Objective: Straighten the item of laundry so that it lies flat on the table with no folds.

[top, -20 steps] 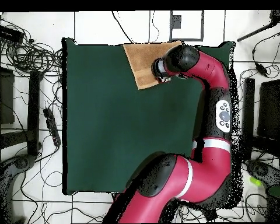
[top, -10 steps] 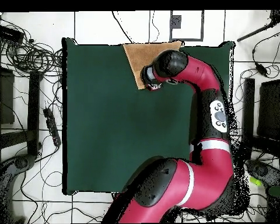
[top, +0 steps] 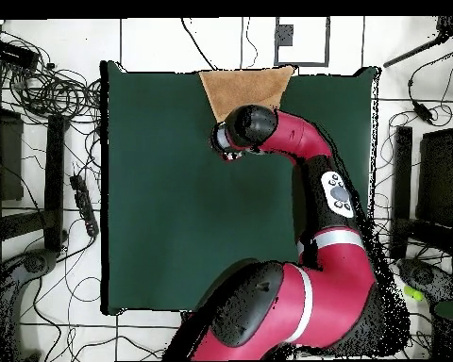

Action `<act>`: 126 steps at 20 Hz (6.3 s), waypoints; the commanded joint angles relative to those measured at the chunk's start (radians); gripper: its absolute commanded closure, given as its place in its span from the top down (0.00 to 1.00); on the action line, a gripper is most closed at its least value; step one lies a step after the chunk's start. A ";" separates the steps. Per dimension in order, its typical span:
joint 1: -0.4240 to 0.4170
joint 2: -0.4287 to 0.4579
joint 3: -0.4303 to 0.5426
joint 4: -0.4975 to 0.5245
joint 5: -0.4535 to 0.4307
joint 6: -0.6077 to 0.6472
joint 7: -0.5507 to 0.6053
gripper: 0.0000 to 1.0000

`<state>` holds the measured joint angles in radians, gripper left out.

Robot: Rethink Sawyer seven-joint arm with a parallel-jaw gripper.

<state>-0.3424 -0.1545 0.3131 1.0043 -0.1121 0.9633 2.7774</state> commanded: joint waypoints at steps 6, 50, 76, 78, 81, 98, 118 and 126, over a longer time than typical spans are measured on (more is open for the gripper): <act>-0.018 0.271 0.109 -0.547 -0.063 0.512 -0.277 0.00; -0.383 0.655 1.209 -0.831 -0.909 0.469 -0.656 0.00; -0.355 0.615 1.197 -0.809 -0.987 0.340 -0.466 0.00; -0.343 0.600 1.223 -0.824 -1.038 0.361 -0.453 0.00; -0.333 0.580 1.299 -0.849 -1.131 0.428 -0.446 0.00; -0.350 0.606 1.417 -0.839 -1.186 0.503 -0.448 1.00; -0.348 0.612 1.387 -0.826 -1.165 0.463 -0.406 0.00; -0.357 0.623 1.393 -0.820 -1.126 0.488 -0.409 0.00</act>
<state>-0.7439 0.3402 1.7034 0.2101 -1.1816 1.9809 2.5505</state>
